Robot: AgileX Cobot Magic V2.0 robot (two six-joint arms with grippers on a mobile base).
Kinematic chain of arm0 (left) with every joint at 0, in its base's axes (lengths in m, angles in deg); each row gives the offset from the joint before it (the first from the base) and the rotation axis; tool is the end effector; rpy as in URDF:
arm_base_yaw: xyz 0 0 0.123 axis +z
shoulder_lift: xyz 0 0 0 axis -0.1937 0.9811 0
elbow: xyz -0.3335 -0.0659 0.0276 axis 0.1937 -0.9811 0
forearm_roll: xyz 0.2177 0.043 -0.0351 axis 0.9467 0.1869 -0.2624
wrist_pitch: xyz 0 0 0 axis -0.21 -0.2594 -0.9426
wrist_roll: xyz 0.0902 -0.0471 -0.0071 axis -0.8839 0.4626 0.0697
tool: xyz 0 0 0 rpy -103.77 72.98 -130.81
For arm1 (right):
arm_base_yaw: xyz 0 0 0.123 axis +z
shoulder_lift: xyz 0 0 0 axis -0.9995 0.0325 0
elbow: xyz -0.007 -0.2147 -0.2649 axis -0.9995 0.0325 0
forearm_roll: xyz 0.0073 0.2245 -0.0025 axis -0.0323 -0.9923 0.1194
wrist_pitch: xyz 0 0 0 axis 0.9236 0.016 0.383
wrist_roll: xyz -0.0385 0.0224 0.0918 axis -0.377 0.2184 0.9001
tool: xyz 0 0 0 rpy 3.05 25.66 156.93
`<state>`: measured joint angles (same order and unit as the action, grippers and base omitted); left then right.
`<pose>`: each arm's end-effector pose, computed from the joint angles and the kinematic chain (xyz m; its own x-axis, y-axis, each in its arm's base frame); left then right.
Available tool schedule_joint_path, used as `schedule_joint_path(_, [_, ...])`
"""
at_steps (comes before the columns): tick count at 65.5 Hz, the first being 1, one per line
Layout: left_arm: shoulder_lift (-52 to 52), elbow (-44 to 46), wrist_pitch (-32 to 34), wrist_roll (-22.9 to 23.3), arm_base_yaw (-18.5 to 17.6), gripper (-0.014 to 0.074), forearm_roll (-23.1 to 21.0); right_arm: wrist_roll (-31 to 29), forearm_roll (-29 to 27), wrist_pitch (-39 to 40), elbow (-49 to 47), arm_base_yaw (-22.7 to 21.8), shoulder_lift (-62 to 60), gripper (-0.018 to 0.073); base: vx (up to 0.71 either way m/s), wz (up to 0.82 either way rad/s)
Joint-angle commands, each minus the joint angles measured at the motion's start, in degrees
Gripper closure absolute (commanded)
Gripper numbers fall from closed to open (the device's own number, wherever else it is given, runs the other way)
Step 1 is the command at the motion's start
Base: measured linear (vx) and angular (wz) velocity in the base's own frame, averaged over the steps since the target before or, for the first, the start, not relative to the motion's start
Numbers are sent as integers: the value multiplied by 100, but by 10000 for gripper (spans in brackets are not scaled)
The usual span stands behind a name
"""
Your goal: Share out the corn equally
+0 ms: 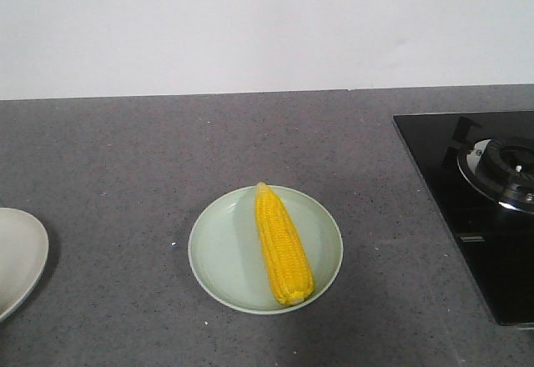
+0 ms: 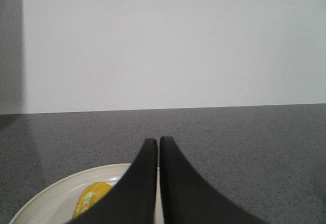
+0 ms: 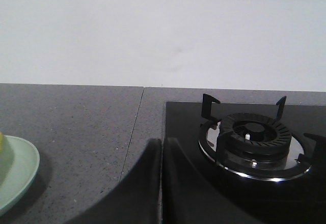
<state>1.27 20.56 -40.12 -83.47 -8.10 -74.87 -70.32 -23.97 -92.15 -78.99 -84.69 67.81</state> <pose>-0.0164 -0.0008 0.2049 0.0662 -0.0175 -0.9977 -0.0525 0.9984 -0.0210 -0.0037 0.0001 0.2568 -0.0578 -0.0246 -0.9980 -0.0643 0.9977 -0.0209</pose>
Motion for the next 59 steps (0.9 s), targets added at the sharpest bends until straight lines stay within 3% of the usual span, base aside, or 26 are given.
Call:
schedule_joint_path(1, [-101, -76, 425, 62, -14, 603, -52, 55, 89, 507, 192, -38, -388, 570, 0, 0])
schedule_joint_path(14, [-101, -76, 425, 62, -14, 603, -52, 84, 89, 536, 728, -38, -1131, 570, 0, 0])
schedule_joint_path(28, [-101, -76, 425, 62, -14, 603, -52, 330, 94, 974, 1184, -38, -1123, 570, 0, 0])
schedule_joint_path(59, [-101, -76, 425, 62, -14, 603, -52, 325, 94, 949, 1178, -38, -1123, 570, 0, 0])
